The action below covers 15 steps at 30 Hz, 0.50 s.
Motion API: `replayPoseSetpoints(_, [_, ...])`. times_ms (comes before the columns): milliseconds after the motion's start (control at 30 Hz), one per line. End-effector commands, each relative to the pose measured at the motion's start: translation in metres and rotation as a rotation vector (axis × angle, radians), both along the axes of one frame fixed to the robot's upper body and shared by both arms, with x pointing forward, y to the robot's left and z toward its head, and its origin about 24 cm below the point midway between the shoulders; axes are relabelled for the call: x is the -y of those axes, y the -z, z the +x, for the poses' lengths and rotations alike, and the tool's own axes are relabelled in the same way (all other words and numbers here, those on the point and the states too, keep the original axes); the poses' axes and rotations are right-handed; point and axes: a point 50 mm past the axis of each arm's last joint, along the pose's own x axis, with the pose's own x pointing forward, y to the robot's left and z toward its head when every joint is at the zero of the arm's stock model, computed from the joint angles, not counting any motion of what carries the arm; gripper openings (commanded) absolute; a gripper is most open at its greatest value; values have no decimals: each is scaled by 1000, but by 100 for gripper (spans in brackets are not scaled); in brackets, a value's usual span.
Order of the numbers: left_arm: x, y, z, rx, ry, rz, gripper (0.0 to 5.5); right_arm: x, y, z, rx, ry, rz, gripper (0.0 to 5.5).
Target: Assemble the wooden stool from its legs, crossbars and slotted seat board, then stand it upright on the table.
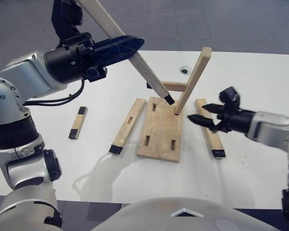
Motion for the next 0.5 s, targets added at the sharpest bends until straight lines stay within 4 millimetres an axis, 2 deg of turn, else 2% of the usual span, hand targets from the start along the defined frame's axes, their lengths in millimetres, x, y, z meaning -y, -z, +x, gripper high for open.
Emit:
replayPoseSetpoints(33, [7,-3,-6,32,5,-12,206,-16,13,-18,-12,-40,-126,435])
replayPoseSetpoints(233, [14,-7,-8,54,1,-7,206,-17,20,-22,47,-90,-283,435])
replayPoseSetpoints(367, [19,-8,-3,65,-9,28,206,-24,32,-25,37,-126,-296,435])
replayPoseSetpoints(500, [20,-6,-1,70,-17,39,206,-26,33,-22,55,-140,-296,435])
